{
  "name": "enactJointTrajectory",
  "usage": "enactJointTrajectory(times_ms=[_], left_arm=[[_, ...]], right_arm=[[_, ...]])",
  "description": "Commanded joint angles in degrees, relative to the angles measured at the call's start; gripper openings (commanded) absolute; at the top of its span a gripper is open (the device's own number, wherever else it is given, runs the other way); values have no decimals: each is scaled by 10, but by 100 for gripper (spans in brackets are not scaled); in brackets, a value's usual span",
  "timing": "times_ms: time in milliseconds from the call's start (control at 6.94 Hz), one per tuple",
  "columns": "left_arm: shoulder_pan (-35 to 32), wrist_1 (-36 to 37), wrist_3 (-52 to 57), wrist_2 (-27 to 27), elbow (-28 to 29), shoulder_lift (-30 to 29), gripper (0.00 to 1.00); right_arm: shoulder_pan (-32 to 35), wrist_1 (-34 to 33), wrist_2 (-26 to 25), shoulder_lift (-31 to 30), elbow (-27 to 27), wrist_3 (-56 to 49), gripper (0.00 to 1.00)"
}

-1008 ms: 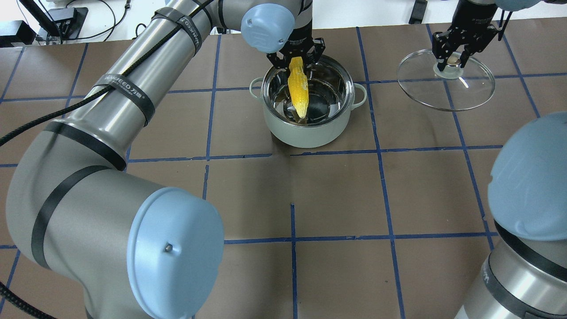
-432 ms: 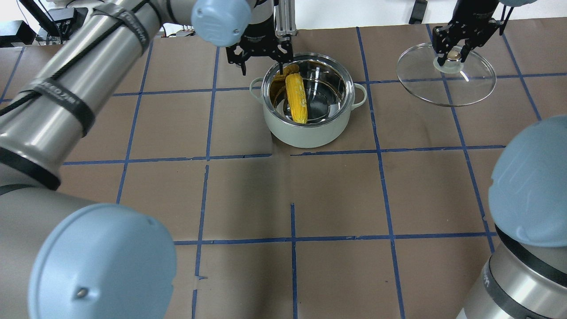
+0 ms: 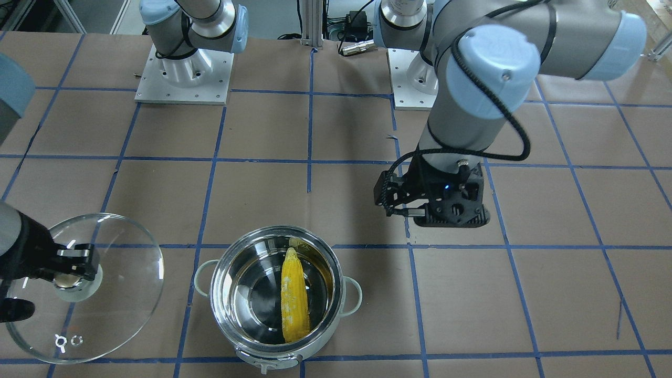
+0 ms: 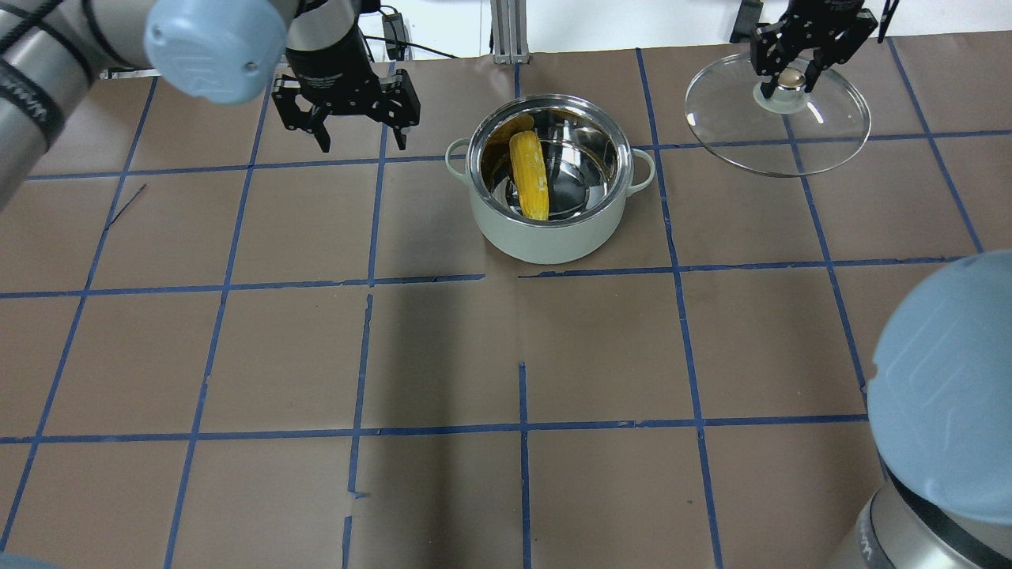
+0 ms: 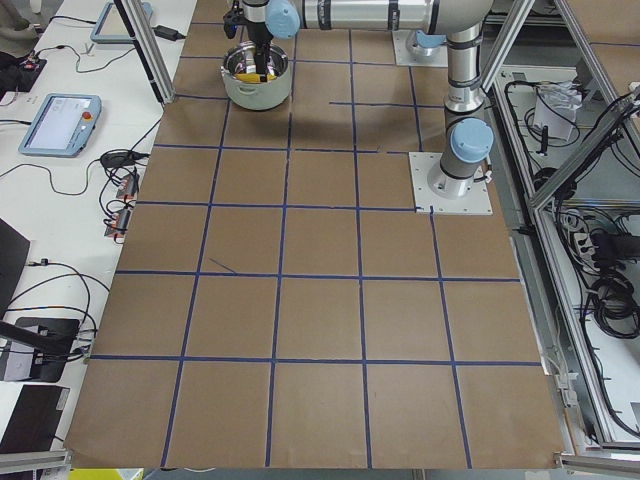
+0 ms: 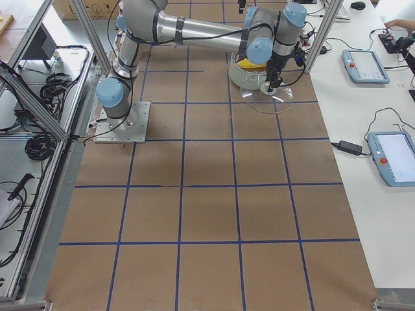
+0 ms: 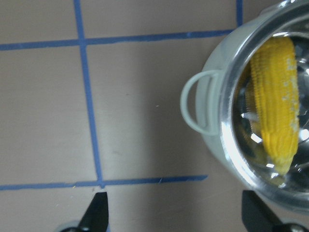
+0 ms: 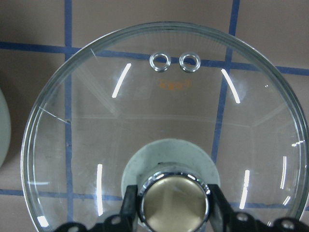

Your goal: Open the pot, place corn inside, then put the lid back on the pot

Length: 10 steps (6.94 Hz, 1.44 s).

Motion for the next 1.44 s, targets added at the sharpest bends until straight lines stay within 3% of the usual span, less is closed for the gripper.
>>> enactJointTrajectory(times_ms=[0, 432, 1008, 1297], left_arm=[[21, -58, 17, 5, -20, 59, 100], [33, -60, 63, -2, -21, 78, 100], [37, -68, 66, 1, -26, 78, 100], [42, -69, 68, 1, -26, 79, 100]], right_arm=[[90, -5, 10, -14, -1, 134, 27], [190, -79, 9, 33, -1, 294, 27], [213, -104, 10, 50, 0, 329, 25], [214, -119, 34, 62, 0, 338, 25]])
